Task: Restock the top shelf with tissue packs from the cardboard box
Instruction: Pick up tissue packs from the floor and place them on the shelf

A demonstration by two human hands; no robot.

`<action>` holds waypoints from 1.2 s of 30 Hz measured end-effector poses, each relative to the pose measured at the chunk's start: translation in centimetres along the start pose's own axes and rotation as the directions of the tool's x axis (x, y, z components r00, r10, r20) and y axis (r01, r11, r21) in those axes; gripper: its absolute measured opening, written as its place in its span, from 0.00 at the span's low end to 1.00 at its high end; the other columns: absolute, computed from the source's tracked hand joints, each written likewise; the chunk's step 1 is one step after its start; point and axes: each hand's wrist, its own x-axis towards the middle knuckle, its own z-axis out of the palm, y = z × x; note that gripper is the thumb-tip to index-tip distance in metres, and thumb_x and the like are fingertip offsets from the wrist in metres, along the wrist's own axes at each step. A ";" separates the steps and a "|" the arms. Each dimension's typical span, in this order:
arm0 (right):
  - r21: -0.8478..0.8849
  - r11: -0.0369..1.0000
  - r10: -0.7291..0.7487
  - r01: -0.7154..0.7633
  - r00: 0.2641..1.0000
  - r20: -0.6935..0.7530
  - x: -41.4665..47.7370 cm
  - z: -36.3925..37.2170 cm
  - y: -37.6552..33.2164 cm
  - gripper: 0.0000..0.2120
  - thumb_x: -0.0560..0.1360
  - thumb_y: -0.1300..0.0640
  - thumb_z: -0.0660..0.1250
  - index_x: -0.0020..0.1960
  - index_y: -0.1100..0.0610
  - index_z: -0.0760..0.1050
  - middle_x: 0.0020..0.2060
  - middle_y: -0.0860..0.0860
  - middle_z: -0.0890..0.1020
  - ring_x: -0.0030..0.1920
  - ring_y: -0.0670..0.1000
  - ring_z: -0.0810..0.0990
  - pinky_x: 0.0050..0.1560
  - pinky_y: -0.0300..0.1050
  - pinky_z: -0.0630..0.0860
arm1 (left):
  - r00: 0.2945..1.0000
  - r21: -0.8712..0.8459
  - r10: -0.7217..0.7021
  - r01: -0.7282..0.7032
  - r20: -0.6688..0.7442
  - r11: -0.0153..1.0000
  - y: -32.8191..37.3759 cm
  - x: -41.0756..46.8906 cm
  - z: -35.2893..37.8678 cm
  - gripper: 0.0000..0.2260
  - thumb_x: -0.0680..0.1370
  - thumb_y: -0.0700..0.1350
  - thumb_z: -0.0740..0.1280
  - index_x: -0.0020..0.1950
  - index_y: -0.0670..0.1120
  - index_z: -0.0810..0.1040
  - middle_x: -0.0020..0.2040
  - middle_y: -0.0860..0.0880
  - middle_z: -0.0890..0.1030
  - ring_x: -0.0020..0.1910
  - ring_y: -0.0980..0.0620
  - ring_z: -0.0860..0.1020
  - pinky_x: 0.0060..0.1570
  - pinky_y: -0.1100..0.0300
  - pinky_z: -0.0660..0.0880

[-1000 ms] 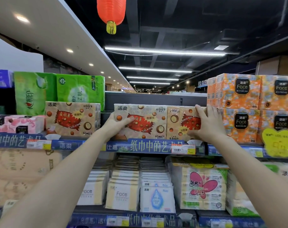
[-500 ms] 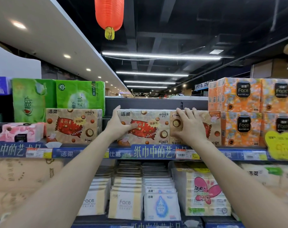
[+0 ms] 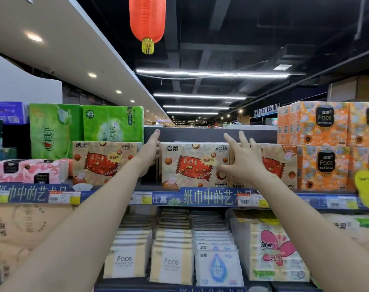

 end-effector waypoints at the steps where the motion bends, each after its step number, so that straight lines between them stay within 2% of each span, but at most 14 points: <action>1: -0.010 1.000 0.009 -0.009 1.000 0.023 0.1 0.1 -0.2 0.49 0.72 0.31 0.69 0.81 0.35 0.42 0.83 0.53 0.46 0.81 0.65 0.44 0.79 0.67 0.47 | 1.000 0.013 -0.014 0.014 0.007 1.000 0.2 0.2 0.2 0.38 0.82 0.70 0.51 0.80 0.43 0.66 0.73 0.43 0.75 0.76 0.42 0.69 0.79 0.42 0.56; 3: -0.074 0.997 0.010 -0.007 0.999 0.043 0.5 0.4 -0.5 0.47 0.72 0.31 0.69 0.81 0.34 0.43 0.82 0.54 0.53 0.80 0.66 0.48 0.78 0.68 0.49 | 0.999 0.008 -0.029 0.029 0.021 1.000 0.4 0.4 0.4 0.38 0.82 0.70 0.50 0.77 0.42 0.70 0.72 0.43 0.77 0.74 0.43 0.71 0.79 0.43 0.56; 6: -0.109 0.994 -0.001 0.003 1.000 0.021 0.7 0.6 -0.8 0.43 0.73 0.32 0.69 0.80 0.34 0.49 0.78 0.53 0.63 0.77 0.66 0.54 0.76 0.68 0.53 | 0.999 -0.027 -0.017 0.018 0.039 0.999 0.3 1.0 1.0 0.33 0.83 0.68 0.48 0.52 0.43 0.82 0.45 0.46 0.88 0.52 0.46 0.81 0.74 0.45 0.64; 7: -0.111 0.994 -0.004 0.005 1.000 0.017 0.7 0.5 -0.8 0.42 0.72 0.32 0.69 0.79 0.35 0.52 0.77 0.53 0.65 0.77 0.66 0.55 0.76 0.68 0.55 | 1.000 -0.032 -0.005 0.005 0.018 0.999 0.0 1.5 1.2 0.33 0.83 0.68 0.49 0.52 0.43 0.82 0.44 0.46 0.88 0.52 0.46 0.81 0.72 0.46 0.65; 9: -0.126 0.992 -0.007 0.009 1.000 0.017 0.8 0.5 -0.8 0.40 0.72 0.32 0.69 0.78 0.36 0.55 0.76 0.52 0.67 0.76 0.65 0.57 0.75 0.66 0.57 | 0.996 -0.016 0.020 -0.022 -0.086 1.000 -0.4 2.0 1.2 0.33 0.81 0.67 0.51 0.65 0.43 0.79 0.55 0.45 0.85 0.60 0.45 0.79 0.72 0.45 0.67; 12: -0.142 0.990 -0.018 0.018 1.000 0.003 0.8 0.6 -0.7 0.39 0.71 0.31 0.69 0.77 0.36 0.56 0.75 0.52 0.68 0.75 0.65 0.58 0.75 0.65 0.57 | 0.975 -0.022 0.069 -0.075 -0.213 0.997 -1.4 3.9 0.4 0.33 0.78 0.67 0.52 0.70 0.45 0.75 0.68 0.43 0.78 0.66 0.43 0.75 0.73 0.42 0.67; 17: -0.128 0.992 -0.010 0.010 1.000 0.003 0.8 1.0 -0.7 0.39 0.72 0.31 0.69 0.77 0.37 0.56 0.76 0.52 0.67 0.76 0.65 0.56 0.75 0.65 0.56 | 0.990 -0.076 -0.007 -0.004 -0.142 0.997 -0.9 4.0 -0.1 0.44 0.77 0.70 0.52 0.81 0.37 0.63 0.77 0.35 0.69 0.76 0.36 0.68 0.78 0.41 0.59; 19: -0.124 0.992 -0.011 0.011 1.000 0.000 0.8 1.0 -0.8 0.39 0.72 0.32 0.69 0.77 0.37 0.57 0.76 0.53 0.67 0.76 0.66 0.56 0.75 0.67 0.56 | 0.998 -0.037 -0.026 0.024 -0.051 0.999 -0.8 4.1 0.1 0.42 0.82 0.68 0.48 0.77 0.33 0.67 0.70 0.31 0.76 0.73 0.36 0.71 0.78 0.44 0.58; 24: -0.142 0.990 -0.020 0.018 1.000 -0.010 0.6 0.9 -0.8 0.39 0.72 0.31 0.69 0.78 0.37 0.57 0.76 0.53 0.67 0.76 0.65 0.57 0.76 0.67 0.55 | 0.990 0.011 -0.096 0.095 0.106 0.995 -0.7 5.0 0.6 0.42 0.77 0.73 0.45 0.64 0.42 0.81 0.53 0.43 0.88 0.65 0.43 0.79 0.77 0.46 0.61; 28: -0.153 0.988 -0.024 0.021 1.000 -0.020 0.6 1.0 -0.8 0.39 0.72 0.31 0.68 0.78 0.38 0.57 0.75 0.53 0.68 0.76 0.66 0.58 0.76 0.67 0.57 | 0.994 0.043 -0.077 0.074 0.081 0.996 0.4 2.9 1.4 0.30 0.85 0.64 0.45 0.44 0.45 0.75 0.31 0.48 0.85 0.45 0.49 0.81 0.55 0.54 0.69; 31: -0.163 0.986 -0.033 0.029 0.999 -0.023 0.6 1.1 -0.8 0.39 0.72 0.30 0.68 0.77 0.38 0.57 0.75 0.53 0.69 0.75 0.65 0.59 0.75 0.66 0.58 | 0.993 -0.015 -0.053 0.055 0.102 0.998 -0.1 3.0 1.7 0.29 0.85 0.63 0.46 0.44 0.44 0.74 0.36 0.45 0.84 0.41 0.48 0.80 0.49 0.54 0.71; 33: -0.176 0.984 -0.041 0.036 0.999 -0.020 0.7 1.1 -0.6 0.39 0.72 0.30 0.67 0.77 0.37 0.56 0.75 0.52 0.69 0.75 0.65 0.59 0.75 0.65 0.58 | 0.992 -0.010 -0.043 0.045 0.117 0.999 -0.5 3.5 1.4 0.29 0.85 0.64 0.49 0.57 0.41 0.77 0.43 0.46 0.83 0.46 0.48 0.80 0.61 0.50 0.69; 35: -0.174 0.984 -0.041 0.038 0.999 -0.010 0.7 1.0 -0.5 0.39 0.72 0.29 0.67 0.78 0.37 0.56 0.75 0.52 0.69 0.75 0.64 0.60 0.75 0.65 0.59 | 0.986 0.083 -0.017 0.003 0.165 0.997 -0.3 3.9 0.9 0.30 0.81 0.69 0.54 0.74 0.49 0.69 0.56 0.49 0.82 0.56 0.49 0.78 0.71 0.47 0.63; 36: -0.172 0.984 -0.042 0.041 0.999 -0.002 0.8 1.0 -0.5 0.40 0.72 0.29 0.67 0.78 0.37 0.55 0.74 0.51 0.69 0.75 0.64 0.60 0.75 0.64 0.60 | 0.978 0.142 -0.019 -0.011 0.207 0.990 -0.1 3.9 0.6 0.32 0.78 0.73 0.57 0.73 0.52 0.68 0.61 0.49 0.82 0.61 0.49 0.78 0.73 0.46 0.61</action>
